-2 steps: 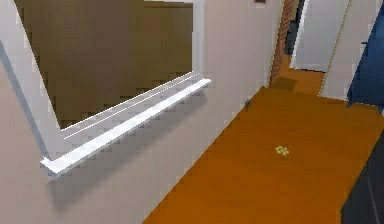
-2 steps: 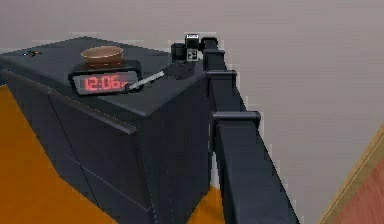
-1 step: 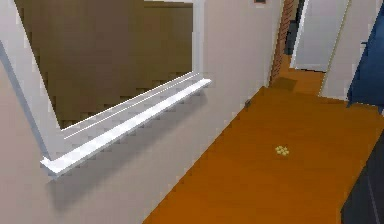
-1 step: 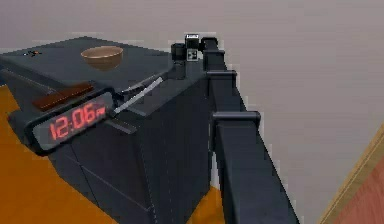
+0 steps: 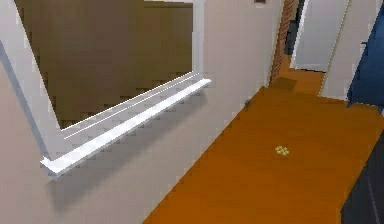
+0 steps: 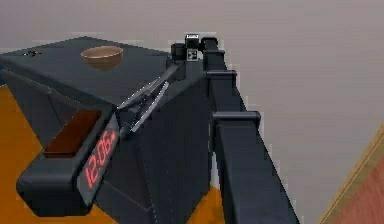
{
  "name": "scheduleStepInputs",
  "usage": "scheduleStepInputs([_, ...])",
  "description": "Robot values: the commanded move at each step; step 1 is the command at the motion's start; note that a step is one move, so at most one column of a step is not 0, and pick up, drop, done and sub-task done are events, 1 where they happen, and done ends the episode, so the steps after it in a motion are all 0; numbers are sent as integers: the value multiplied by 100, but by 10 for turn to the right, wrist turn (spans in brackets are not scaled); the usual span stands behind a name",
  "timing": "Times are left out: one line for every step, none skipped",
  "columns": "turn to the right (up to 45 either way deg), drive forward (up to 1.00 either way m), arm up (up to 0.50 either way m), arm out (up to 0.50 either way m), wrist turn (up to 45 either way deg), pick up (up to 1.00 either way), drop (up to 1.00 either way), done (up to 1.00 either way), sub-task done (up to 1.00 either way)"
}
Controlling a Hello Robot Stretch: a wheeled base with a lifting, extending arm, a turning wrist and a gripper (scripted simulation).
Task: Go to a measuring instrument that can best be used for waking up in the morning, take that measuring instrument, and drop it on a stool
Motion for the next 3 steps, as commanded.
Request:
scheduleStepInputs([0, 0, 0, -44, 0, 0, 0, 0, 0])
scheduleStepInputs([-450, 0, 0, 0, 0, 0, 0, 0, 0])
scheduleStepInputs([-390, 0, 0, 0, 0, 0, 0, 0, 0])
